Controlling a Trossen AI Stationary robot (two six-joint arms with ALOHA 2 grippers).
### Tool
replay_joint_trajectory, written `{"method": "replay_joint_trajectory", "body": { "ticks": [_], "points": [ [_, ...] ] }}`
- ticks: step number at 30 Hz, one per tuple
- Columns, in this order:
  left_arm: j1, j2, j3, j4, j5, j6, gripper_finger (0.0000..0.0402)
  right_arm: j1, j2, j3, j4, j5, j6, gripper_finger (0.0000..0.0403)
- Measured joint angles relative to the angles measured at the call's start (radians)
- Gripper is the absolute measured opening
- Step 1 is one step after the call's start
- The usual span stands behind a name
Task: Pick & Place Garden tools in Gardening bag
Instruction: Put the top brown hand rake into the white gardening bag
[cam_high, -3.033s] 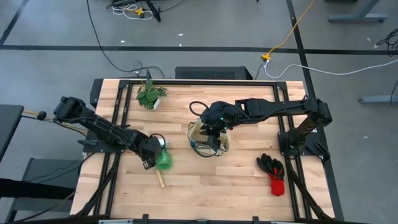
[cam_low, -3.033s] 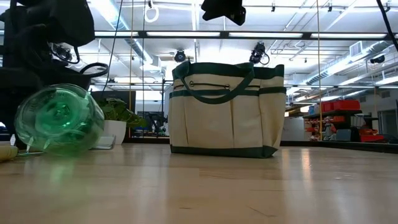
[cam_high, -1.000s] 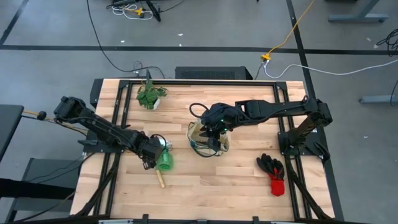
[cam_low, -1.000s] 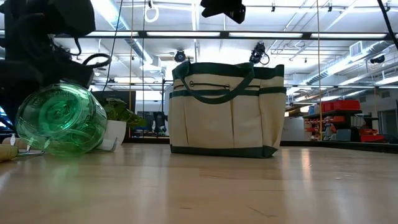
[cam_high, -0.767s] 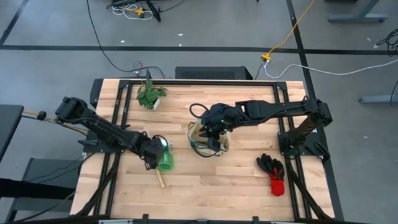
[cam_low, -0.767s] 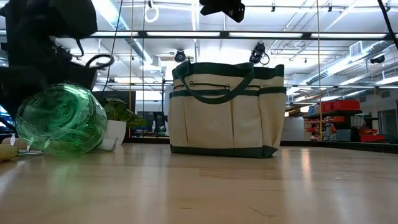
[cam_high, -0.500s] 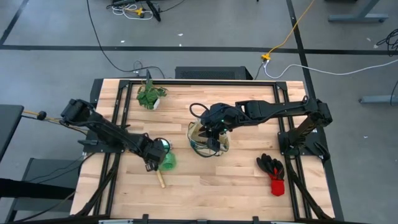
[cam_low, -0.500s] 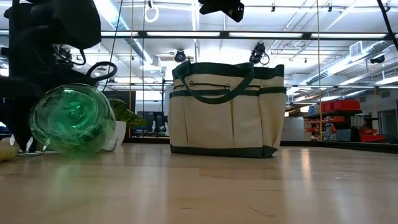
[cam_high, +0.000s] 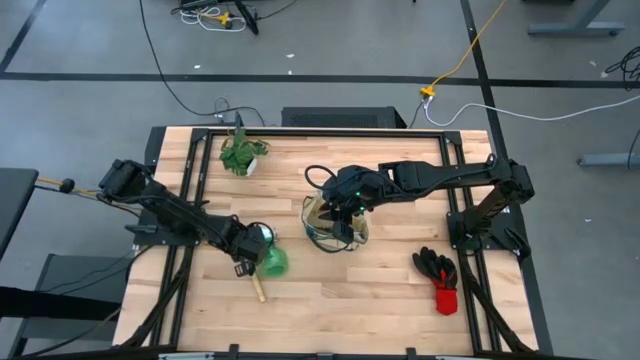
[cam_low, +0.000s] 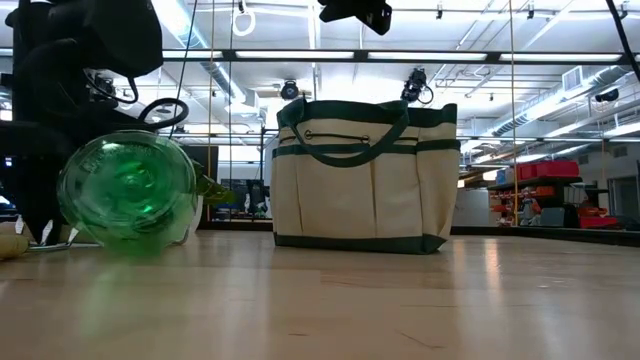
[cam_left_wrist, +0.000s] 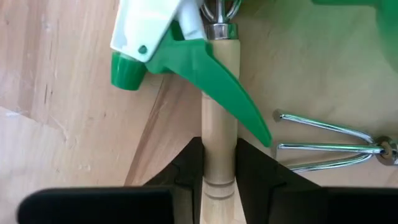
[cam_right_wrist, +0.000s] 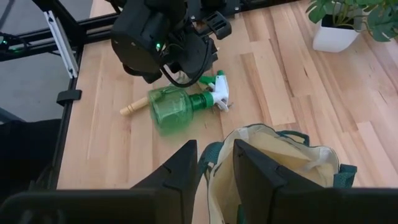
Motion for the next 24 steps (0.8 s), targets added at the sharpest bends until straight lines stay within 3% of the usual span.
{"method": "replay_joint_trajectory", "body": {
  "ticks": [6, 9, 24],
  "points": [
    [-0.015, 0.000, 0.004, -0.018, -0.006, -0.006, 0.0074, 0.000, 0.000, 0.000, 0.000, 0.000, 0.000, 0.0102],
    [-0.032, 0.005, 0.038, -0.117, -0.037, -0.025, 0.0074, 0.000, 0.000, 0.000, 0.001, 0.000, 0.000, 0.0102],
    [-0.124, 0.001, 0.339, -0.465, -0.205, -0.050, 0.0074, 0.000, 0.000, 0.000, 0.003, 0.000, 0.000, 0.0102]
  ]
}}
